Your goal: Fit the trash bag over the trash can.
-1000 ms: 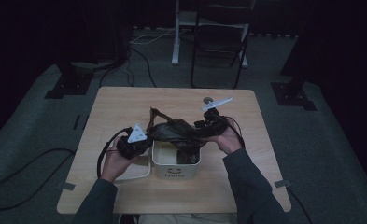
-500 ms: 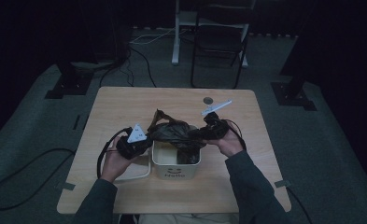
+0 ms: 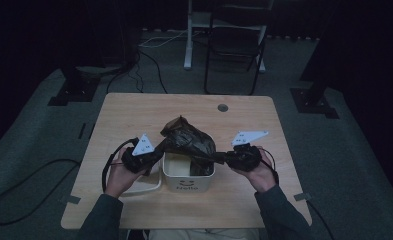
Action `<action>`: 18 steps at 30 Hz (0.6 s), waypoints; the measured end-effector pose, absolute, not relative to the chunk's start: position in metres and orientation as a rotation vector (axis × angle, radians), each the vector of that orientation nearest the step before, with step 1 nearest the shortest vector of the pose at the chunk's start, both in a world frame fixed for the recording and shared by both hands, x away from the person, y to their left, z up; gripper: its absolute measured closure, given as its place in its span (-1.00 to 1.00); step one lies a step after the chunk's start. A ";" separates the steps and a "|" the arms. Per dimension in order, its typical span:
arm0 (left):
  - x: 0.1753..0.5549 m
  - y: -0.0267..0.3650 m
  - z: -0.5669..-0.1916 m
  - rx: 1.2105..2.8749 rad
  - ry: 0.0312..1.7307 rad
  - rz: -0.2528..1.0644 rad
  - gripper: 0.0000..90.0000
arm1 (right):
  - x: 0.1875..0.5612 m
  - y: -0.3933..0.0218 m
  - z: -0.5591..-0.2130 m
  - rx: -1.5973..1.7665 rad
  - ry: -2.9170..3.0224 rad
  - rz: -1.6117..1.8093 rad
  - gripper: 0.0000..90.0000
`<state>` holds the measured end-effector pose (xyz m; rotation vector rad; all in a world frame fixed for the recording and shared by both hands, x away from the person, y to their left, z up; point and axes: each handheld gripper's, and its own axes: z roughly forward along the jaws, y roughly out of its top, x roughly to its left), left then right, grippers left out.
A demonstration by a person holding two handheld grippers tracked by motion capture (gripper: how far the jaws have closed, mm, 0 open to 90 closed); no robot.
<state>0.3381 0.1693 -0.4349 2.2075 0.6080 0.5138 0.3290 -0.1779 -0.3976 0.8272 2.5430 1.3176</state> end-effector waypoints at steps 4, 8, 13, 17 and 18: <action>0.330 0.169 -0.433 2.223 0.584 0.514 0.91 | 0.318 -0.182 -0.411 0.858 2.532 1.355 0.99; 0.323 0.171 -0.433 2.228 0.564 0.492 0.89 | 0.311 -0.187 -0.419 0.879 2.536 1.389 0.99; 0.313 0.173 -0.438 2.250 0.557 0.475 0.88 | 0.305 -0.191 -0.422 0.882 2.546 1.390 0.98; 0.307 0.173 -0.441 2.258 0.547 0.459 0.88 | 0.301 -0.194 -0.426 0.878 2.569 1.379 0.98; 0.306 0.173 -0.441 2.257 0.545 0.453 0.87 | 0.300 -0.194 -0.426 0.879 2.569 1.378 0.98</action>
